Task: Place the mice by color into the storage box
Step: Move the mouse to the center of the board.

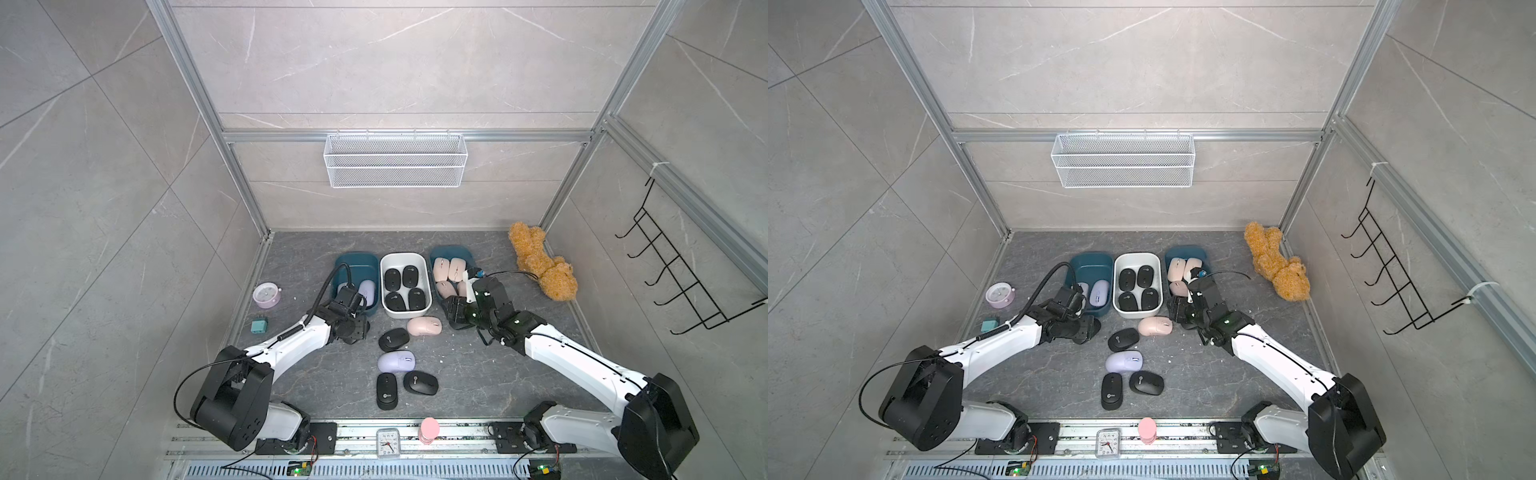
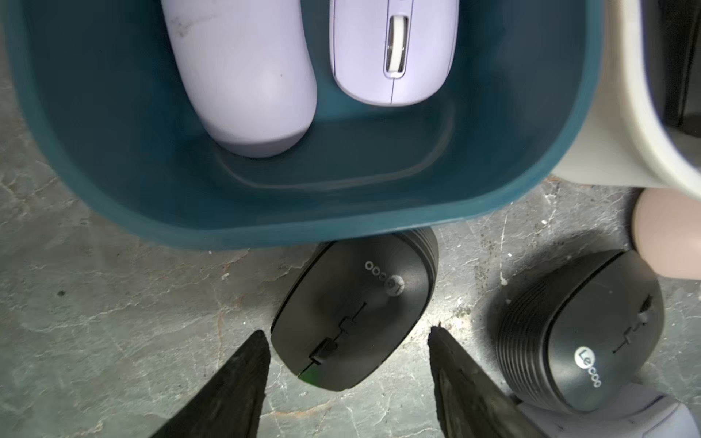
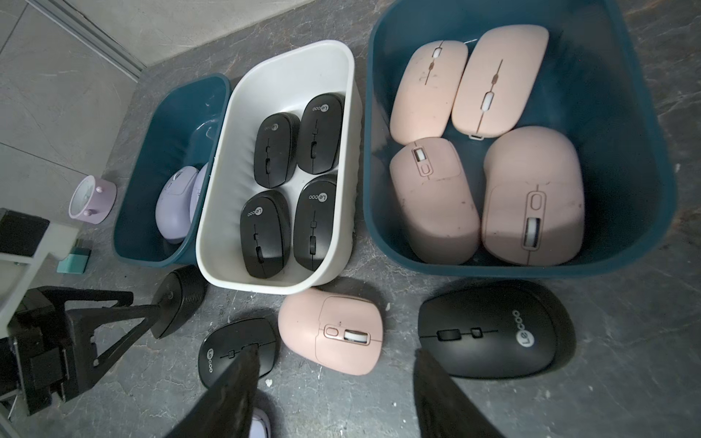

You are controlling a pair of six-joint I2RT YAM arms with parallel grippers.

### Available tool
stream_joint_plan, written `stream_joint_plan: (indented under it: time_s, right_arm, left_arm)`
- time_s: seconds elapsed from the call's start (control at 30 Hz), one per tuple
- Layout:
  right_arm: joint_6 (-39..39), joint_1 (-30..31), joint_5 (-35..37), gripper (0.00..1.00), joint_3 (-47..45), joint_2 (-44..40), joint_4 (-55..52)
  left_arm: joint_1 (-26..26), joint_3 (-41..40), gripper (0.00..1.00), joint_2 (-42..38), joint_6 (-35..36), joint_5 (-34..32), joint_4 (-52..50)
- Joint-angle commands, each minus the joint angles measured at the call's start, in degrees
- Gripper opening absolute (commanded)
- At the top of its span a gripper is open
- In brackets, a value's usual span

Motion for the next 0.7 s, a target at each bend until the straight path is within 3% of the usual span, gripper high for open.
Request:
stream_joint_plan:
  time_s: [0.0, 0.67]
  right_arm:
    - [1.04, 0.45, -0.49, 0.66, 1.11, 0.25, -0.31]
    - [2.43, 0.82, 0.21, 0.65, 1.5, 1.98, 0.46]
  left_arm:
    - [0.67, 0.2, 0.69, 2.54, 1.22, 1.59, 2.99]
    - [-0.09, 3.37, 0.69, 8.72, 3.57, 4.55, 2.53]
